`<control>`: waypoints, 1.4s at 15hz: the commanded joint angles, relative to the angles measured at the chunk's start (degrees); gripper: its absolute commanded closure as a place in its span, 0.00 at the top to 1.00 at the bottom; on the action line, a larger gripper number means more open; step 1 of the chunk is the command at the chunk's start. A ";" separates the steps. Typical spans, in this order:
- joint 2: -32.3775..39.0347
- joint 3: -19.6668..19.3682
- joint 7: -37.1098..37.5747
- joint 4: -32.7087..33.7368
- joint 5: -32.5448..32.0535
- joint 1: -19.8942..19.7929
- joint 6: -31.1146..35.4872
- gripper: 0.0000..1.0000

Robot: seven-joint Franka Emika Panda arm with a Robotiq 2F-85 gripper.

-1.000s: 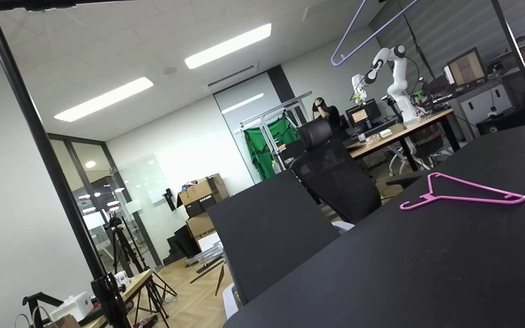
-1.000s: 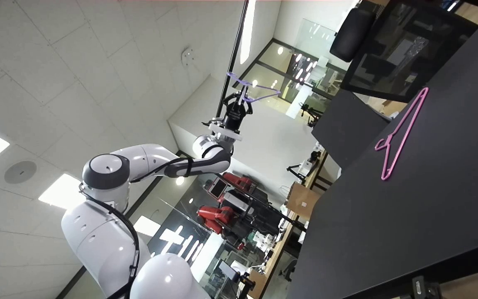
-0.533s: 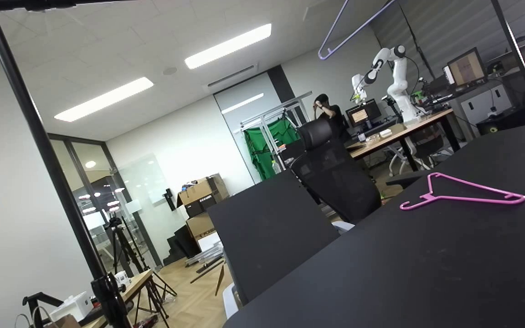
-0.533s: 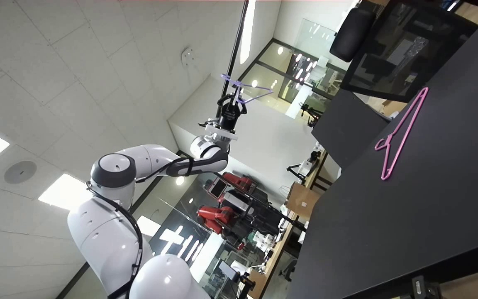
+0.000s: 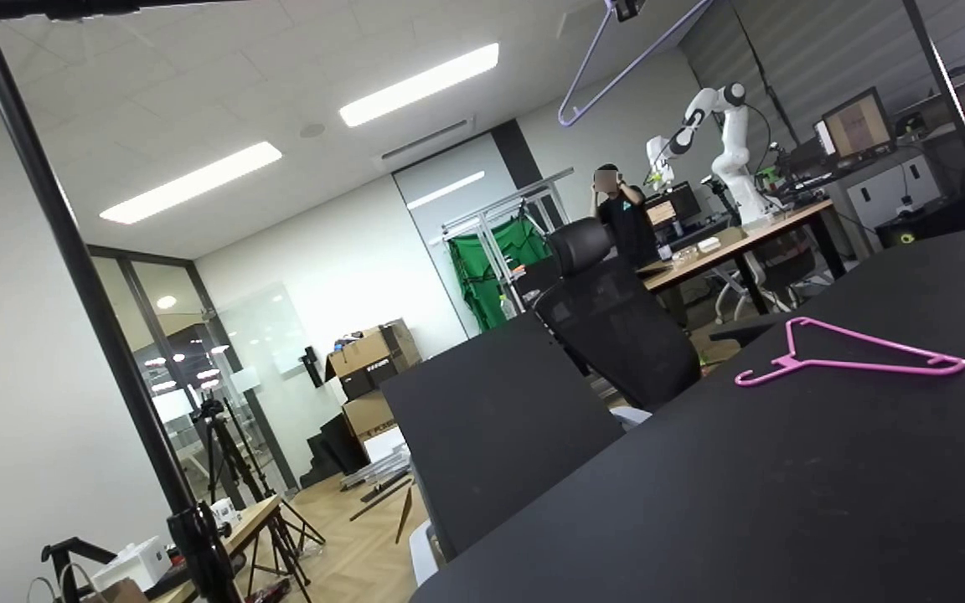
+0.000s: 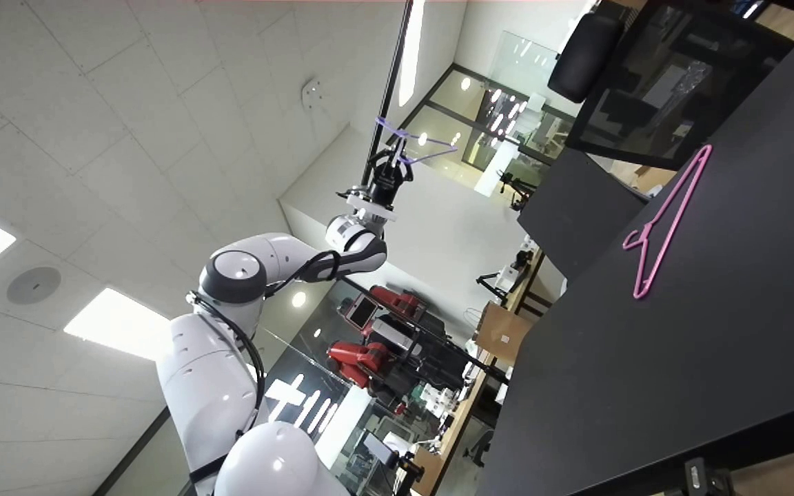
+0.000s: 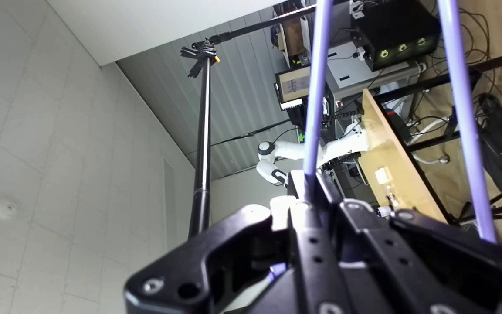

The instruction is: Hang the purple coat hang on the rod

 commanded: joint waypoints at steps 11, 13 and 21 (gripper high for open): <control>8.65 -0.61 -9.44 21.08 5.76 2.01 -0.06 0.02; 10.38 -0.93 -9.47 23.49 5.73 2.50 0.01 0.02; 18.39 -2.87 -10.70 34.66 6.77 3.60 0.59 0.02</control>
